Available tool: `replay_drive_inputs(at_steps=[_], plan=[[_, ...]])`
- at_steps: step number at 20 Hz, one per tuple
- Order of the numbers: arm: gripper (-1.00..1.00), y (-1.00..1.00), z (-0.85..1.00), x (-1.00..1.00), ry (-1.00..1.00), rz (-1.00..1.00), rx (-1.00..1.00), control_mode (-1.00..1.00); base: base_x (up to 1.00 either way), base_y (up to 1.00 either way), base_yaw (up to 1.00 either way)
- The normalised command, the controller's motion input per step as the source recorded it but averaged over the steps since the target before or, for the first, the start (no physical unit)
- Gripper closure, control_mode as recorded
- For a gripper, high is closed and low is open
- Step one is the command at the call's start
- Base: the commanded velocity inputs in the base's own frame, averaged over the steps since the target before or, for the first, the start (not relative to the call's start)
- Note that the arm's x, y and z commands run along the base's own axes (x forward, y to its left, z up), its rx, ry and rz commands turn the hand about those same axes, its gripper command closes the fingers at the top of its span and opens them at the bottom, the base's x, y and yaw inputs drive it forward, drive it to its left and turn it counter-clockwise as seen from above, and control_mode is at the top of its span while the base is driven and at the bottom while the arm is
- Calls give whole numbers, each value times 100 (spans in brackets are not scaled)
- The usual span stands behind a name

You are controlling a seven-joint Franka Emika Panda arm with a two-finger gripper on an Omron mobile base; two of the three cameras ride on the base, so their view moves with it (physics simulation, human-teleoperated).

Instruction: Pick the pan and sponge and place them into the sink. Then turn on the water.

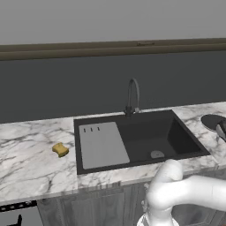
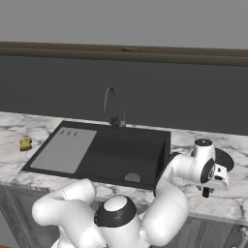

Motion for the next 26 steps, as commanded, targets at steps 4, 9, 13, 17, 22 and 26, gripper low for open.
replay_drive_inputs(at_steps=[4, 9, 13, 17, 22, 26], plan=[[100, 0, 2, -6, 0, 14, 3, -100, 0, 0, 0], [100, 16, 53, -28, -14, 41, 0, -100, 0, 0, 0], [100, 60, 57, -17, -6, 57, -3, -100, 0, 0, 0], [100, 100, 19, -22, 0, 51, -27, -100, 0, 0, 0], [100, 100, 21, -2, 2, 37, -29, -100, 0, 0, 0], [100, 92, 4, 0, 0, 30, -13, -100, 0, 0, 0]])
